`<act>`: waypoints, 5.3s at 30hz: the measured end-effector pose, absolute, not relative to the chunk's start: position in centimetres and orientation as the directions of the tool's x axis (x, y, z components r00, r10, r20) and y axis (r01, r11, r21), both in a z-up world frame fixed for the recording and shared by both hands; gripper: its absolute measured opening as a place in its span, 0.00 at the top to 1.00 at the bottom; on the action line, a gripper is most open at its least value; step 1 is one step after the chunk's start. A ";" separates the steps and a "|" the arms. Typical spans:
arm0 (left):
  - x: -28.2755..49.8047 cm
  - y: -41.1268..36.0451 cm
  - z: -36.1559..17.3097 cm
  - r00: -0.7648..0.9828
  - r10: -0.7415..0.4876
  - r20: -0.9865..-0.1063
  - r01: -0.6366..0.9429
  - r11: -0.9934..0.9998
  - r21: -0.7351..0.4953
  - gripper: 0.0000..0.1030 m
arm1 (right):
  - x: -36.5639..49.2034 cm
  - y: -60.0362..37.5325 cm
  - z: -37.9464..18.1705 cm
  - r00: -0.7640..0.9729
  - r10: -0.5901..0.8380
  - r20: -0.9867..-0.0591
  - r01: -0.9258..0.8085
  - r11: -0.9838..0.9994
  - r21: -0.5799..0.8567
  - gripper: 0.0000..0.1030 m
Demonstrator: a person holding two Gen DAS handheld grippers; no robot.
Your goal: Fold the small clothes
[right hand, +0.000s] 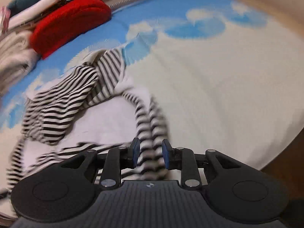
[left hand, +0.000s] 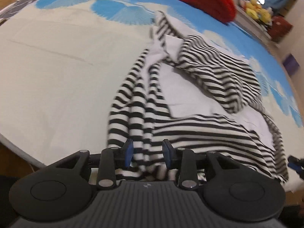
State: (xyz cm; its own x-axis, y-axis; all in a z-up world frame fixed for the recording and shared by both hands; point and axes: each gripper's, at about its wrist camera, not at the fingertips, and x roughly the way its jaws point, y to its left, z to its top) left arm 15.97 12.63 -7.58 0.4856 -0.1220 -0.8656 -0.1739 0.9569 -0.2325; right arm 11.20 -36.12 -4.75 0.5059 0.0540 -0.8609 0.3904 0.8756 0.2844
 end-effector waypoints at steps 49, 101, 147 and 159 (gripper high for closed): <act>15.5 13.0 -10.9 0.410 -0.153 -0.899 -0.202 0.946 -0.253 0.87 | 10.6 -35.2 -9.6 0.303 0.068 -0.950 0.480 0.851 0.214 0.87; 14.5 14.1 -9.7 0.499 0.007 -0.867 -0.304 0.938 -0.167 0.42 | 9.4 -34.5 -9.0 0.321 0.044 -0.946 0.481 0.853 0.202 0.89; 31.0 19.4 -3.7 0.603 -0.366 -0.709 -0.158 0.816 -0.556 0.88 | 23.5 -39.6 -1.2 0.580 0.251 -0.775 0.355 0.778 0.518 0.92; 32.3 16.2 -4.7 0.543 -0.448 -0.711 -0.051 0.827 -0.560 0.59 | 26.8 -38.9 -5.0 0.556 0.211 -0.804 0.327 0.834 0.444 0.83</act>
